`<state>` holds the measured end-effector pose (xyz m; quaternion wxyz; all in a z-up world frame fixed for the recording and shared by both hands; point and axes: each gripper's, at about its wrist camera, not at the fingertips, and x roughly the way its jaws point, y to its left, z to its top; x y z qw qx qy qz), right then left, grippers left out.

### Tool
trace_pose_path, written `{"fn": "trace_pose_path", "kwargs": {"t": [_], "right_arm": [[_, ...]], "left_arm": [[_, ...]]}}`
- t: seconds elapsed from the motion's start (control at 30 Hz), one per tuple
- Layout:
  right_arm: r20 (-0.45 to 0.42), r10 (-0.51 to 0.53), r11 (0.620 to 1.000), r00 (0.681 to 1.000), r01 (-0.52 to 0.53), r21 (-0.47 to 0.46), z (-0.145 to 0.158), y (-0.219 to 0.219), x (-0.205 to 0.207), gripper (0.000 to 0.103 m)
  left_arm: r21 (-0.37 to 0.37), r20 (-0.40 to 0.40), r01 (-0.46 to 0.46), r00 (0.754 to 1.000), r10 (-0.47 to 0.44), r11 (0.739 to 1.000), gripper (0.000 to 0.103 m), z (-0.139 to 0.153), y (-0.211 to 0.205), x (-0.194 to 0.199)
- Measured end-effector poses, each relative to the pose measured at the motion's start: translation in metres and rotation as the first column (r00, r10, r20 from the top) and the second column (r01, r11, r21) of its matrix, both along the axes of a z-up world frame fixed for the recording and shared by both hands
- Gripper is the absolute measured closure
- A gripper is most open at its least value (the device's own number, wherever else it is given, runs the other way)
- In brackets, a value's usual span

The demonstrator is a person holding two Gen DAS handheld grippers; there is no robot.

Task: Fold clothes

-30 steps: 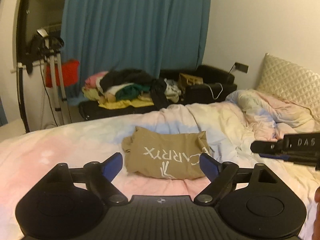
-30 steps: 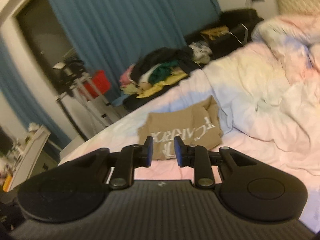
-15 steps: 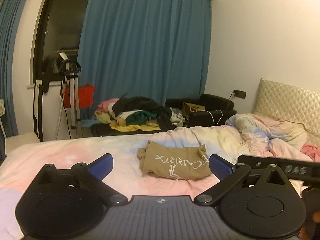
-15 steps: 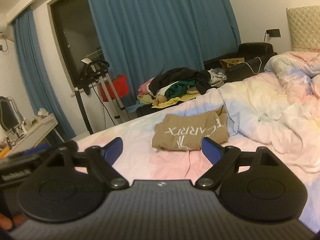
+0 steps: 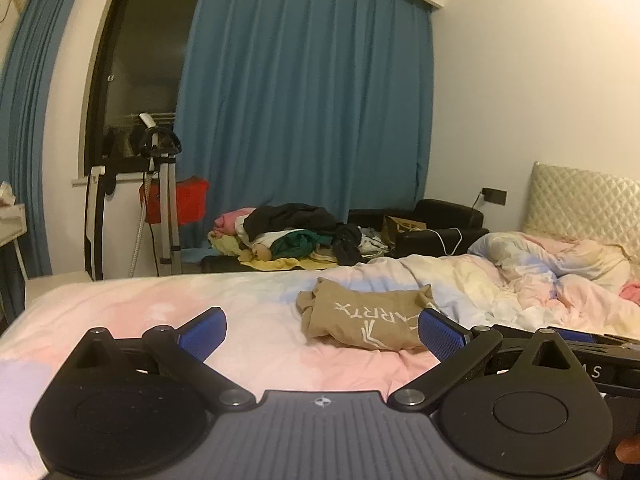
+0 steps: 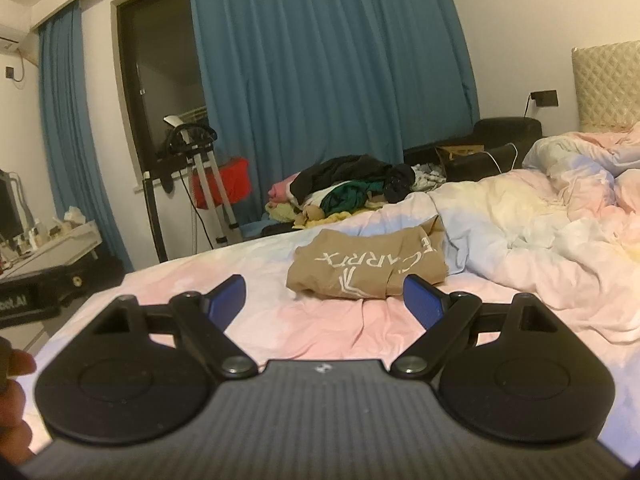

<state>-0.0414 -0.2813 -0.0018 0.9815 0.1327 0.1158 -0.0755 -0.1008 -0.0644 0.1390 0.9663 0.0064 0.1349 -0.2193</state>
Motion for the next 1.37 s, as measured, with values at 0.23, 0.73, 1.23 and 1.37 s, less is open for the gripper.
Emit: {"fn": "trace_pose_path", "kwargs": {"t": [0.23, 0.73, 1.23, 1.37], "right_arm": [[-0.049, 0.013, 1.000, 0.999, -0.013, 0.002, -0.019, 0.003, 0.013, 0.016], [-0.045, 0.012, 0.999, 0.999, -0.014, -0.050, -0.021, 0.013, 0.010, 0.016], [-0.057, 0.002, 0.999, 0.998, -0.005, -0.050, -0.025, 0.013, 0.009, 0.016], [-0.062, -0.002, 0.998, 0.998, -0.001, -0.056, -0.026, 0.014, 0.011, 0.016]], "left_arm": [[-0.024, -0.063, -0.035, 0.997, 0.034, 0.999, 0.000, -0.022, 0.012, 0.017], [-0.009, -0.074, -0.095, 0.993, 0.094, 0.995, 0.000, -0.027, 0.020, 0.025], [0.012, -0.068, -0.084, 0.994, 0.084, 0.996, 0.000, -0.028, 0.014, 0.015], [0.017, -0.058, -0.084, 0.995, 0.085, 0.996, 0.000, -0.028, 0.014, 0.014]]}}
